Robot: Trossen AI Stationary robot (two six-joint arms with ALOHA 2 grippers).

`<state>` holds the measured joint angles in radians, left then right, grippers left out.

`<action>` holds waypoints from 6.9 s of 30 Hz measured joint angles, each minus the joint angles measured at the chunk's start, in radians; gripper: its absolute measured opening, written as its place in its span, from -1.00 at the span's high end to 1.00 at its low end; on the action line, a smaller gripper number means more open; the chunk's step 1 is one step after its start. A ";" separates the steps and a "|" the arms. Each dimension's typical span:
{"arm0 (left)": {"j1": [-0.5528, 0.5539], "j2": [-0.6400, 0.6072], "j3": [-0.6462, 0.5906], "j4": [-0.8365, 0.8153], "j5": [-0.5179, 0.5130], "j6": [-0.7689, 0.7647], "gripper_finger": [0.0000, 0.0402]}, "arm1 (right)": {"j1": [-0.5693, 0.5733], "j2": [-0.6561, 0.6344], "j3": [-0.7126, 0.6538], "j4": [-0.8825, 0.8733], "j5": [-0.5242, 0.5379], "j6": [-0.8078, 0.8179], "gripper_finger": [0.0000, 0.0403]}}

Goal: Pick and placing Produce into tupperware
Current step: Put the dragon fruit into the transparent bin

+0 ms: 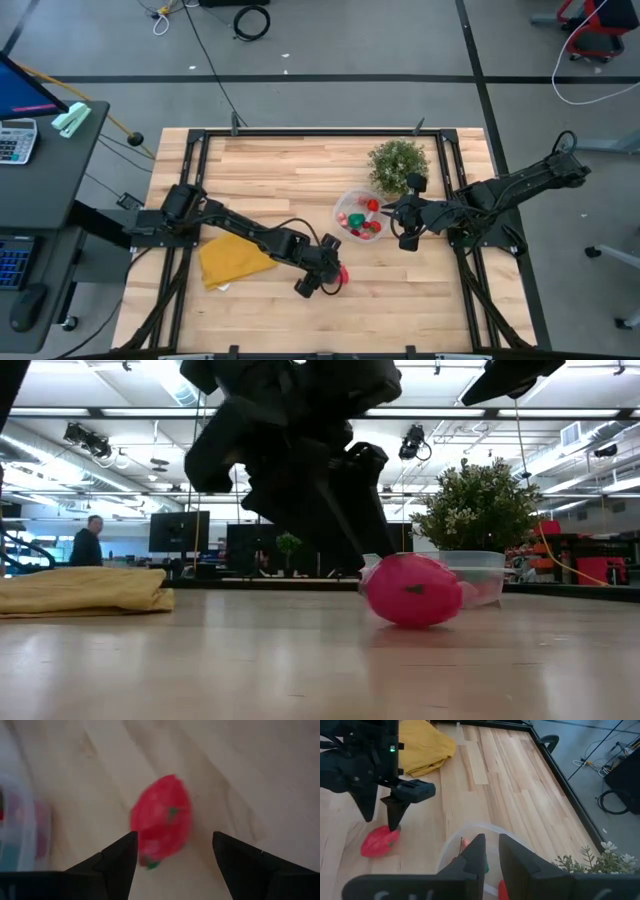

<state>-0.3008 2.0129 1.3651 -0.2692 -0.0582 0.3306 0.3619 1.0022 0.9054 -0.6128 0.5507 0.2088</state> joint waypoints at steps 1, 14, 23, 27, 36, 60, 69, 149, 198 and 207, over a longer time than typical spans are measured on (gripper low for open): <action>0.000 0.000 0.000 0.002 0.011 0.003 -0.31 | 0.000 0.000 0.000 0.000 0.000 0.000 0.69; 0.043 0.044 -0.001 0.124 0.037 0.129 -0.31 | 0.000 0.000 0.000 0.000 -0.001 0.000 0.69; 0.062 0.054 0.000 0.170 0.037 0.153 -0.31 | 0.000 0.000 0.000 0.000 0.000 -0.002 0.69; 0.057 0.054 0.000 0.175 0.037 0.155 -0.31 | 0.000 0.000 0.000 -0.001 -0.001 -0.002 0.69; 0.062 0.054 0.000 0.185 0.013 0.179 -0.31 | 0.007 0.005 -0.024 -0.004 -0.092 0.144 0.69; 0.151 -0.071 0.000 -0.355 -0.499 -0.353 -0.13 | 0.205 0.037 -0.196 0.524 -0.375 -0.284 0.71; 0.206 -0.078 -0.001 -0.643 -0.623 -0.375 -0.01 | 0.091 0.168 -0.196 0.562 -0.375 -0.266 0.45; 0.397 -0.599 -0.001 -0.529 -0.277 -0.271 0.11 | 0.119 0.899 0.343 -0.020 -0.297 -1.227 -0.27; 0.397 -0.599 -0.001 -0.530 -0.277 -0.272 0.10 | 0.123 0.895 0.344 0.032 -0.214 -0.957 -0.29; 0.397 -0.599 -0.001 -0.537 -0.277 -0.296 0.11 | 0.105 0.739 0.344 -0.177 -0.140 -0.347 -0.30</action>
<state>0.0959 1.4139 1.3643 -0.8062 -0.3355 0.0343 0.4671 1.7413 1.2499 -0.7902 0.4111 -0.1379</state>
